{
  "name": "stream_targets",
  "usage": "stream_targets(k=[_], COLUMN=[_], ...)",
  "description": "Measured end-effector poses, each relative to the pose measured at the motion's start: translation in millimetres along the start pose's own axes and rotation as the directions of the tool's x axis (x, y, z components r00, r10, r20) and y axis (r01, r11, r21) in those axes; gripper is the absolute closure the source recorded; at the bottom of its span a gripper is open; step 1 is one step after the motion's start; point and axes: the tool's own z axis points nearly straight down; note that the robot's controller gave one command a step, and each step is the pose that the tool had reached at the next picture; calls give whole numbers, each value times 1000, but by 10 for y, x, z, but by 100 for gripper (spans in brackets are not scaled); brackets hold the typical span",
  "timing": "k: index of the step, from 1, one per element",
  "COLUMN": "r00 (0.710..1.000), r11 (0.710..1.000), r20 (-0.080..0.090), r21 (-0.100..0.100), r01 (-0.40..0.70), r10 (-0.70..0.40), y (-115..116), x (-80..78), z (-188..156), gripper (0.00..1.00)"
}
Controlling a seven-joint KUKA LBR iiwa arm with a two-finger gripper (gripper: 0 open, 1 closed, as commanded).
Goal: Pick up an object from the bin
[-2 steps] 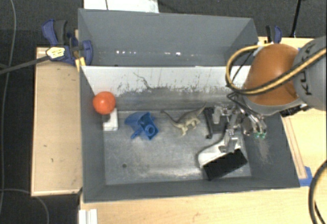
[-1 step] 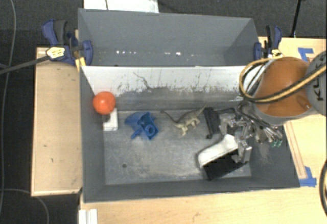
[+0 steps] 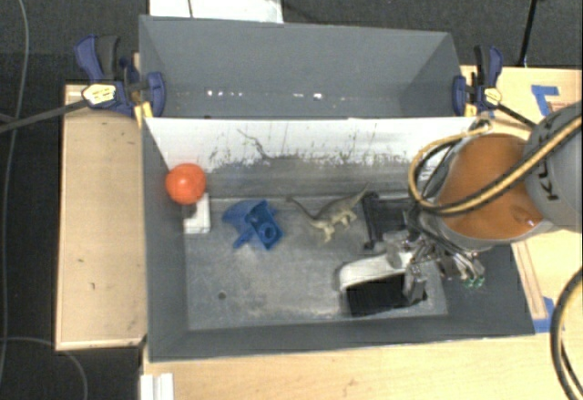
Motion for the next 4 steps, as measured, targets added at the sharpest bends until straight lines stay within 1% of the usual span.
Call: stream_targets(k=[1, 2, 3, 4], r00=[1000, 998, 990, 990], r11=[1000, 998, 990, 990], r20=[0, 8, 12, 26], r21=[0, 8, 6, 17], r01=[1, 70, 139, 138], r10=[-1, -70, -140, -138], y=[0, 128, 298, 333], x=[0, 15, 41, 90], z=[0, -8, -25, -31], gripper=[100, 100, 100, 100])
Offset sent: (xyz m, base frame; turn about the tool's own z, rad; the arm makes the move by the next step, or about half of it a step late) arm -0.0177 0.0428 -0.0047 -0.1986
